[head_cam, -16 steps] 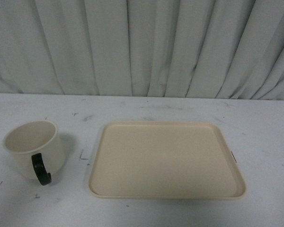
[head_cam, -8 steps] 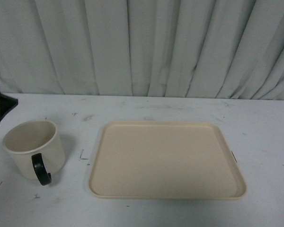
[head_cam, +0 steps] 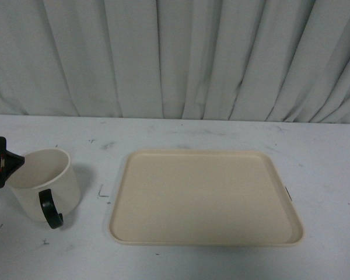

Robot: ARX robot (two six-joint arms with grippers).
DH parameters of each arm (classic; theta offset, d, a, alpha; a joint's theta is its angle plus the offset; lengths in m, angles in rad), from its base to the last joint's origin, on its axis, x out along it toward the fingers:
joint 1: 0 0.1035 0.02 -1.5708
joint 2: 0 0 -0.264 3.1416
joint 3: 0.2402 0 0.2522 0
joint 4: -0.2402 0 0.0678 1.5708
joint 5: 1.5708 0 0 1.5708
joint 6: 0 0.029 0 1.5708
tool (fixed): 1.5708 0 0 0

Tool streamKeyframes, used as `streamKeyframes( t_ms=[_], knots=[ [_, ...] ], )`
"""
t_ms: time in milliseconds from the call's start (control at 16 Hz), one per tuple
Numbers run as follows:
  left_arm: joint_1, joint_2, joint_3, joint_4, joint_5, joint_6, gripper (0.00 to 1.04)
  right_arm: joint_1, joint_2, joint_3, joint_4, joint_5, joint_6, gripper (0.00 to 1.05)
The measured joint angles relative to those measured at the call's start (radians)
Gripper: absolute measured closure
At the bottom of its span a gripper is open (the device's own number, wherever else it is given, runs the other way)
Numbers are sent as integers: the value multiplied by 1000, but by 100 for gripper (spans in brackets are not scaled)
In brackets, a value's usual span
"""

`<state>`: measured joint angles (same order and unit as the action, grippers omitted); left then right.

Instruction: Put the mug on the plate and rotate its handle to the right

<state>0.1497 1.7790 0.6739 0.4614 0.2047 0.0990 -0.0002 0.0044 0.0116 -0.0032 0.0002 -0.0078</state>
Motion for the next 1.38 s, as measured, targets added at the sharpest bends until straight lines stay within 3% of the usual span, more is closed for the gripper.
streamKeyframes(
  t_ms=[564, 627, 1128, 1379],
  knots=[
    [-32, 83, 43, -18, -74, -56, 7, 0, 0, 0, 0, 0, 0, 6],
    [-39, 85, 47, -31, -85, -67, 12, 0, 0, 0, 0, 0, 0, 6],
    [-97, 39, 67, -109, -56, -136, 99, 0, 0, 0, 0, 0, 0, 6],
    [-183, -84, 80, -185, -82, -174, 102, 0, 0, 0, 0, 0, 0, 6]
  ],
)
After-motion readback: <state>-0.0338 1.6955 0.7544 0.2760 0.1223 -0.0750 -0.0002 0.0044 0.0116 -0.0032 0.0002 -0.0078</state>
